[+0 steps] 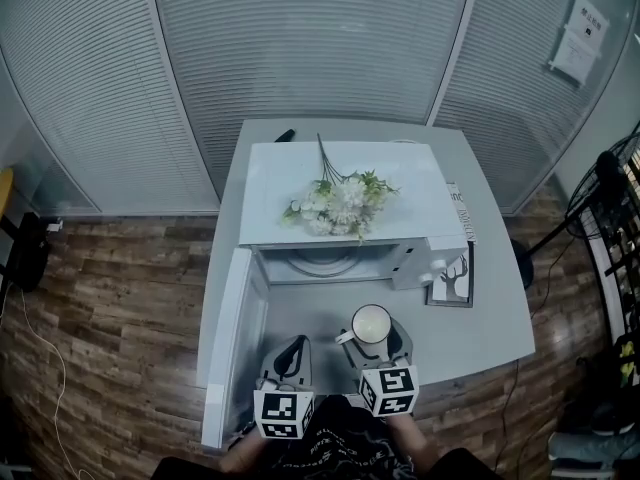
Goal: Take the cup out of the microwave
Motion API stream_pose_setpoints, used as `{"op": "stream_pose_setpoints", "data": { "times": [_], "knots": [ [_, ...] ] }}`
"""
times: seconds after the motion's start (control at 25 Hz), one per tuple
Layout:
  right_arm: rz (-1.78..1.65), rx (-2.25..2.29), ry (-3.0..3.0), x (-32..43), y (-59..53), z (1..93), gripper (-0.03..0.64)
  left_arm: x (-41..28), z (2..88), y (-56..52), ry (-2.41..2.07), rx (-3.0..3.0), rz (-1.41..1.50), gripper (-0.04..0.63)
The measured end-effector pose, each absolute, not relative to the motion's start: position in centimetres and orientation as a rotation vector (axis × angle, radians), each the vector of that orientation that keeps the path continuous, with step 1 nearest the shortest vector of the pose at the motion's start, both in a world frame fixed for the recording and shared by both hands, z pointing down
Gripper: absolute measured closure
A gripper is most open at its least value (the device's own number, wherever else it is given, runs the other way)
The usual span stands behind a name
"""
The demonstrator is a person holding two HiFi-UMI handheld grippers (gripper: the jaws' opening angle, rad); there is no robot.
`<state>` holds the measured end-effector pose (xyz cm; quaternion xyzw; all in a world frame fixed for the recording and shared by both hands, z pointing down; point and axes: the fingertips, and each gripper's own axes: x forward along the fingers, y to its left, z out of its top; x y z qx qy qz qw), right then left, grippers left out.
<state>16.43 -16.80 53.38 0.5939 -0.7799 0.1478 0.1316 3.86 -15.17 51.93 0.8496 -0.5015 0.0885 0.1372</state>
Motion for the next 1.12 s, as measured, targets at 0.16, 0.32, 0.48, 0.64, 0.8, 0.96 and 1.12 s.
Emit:
{"op": "stream_pose_setpoints", "data": {
  "times": [0.16,0.32,0.48,0.64,0.8,0.96,1.12],
  "knots": [
    [0.427,1.739,-2.253,16.7,-15.8,53.1,0.239,4.0,52.1,-15.0,-1.440,2.464,0.256,0.589],
    [0.427,1.759,-2.242,17.0,-14.9,52.8,0.239,4.2,52.2,-14.9,-1.436,2.471,0.260,0.589],
    [0.420,1.785,-2.227,17.6,-14.2,52.5,0.239,4.7,51.9,-14.6,-1.413,2.504,0.268,0.589],
    [0.407,1.819,-2.216,18.3,-13.1,51.8,0.239,4.9,51.8,-14.3,-1.405,2.519,0.276,0.589],
    [0.390,1.844,-2.201,18.9,-12.3,51.3,0.239,4.9,51.8,-14.2,-1.399,2.528,0.275,0.589],
    [0.393,1.851,-2.194,19.2,-11.6,51.2,0.239,5.1,51.6,-14.0,-1.391,2.539,0.273,0.589],
    [0.391,1.848,-2.198,18.9,-11.2,51.2,0.239,5.1,51.4,-13.7,-1.390,2.547,0.268,0.589]
  ]
}}
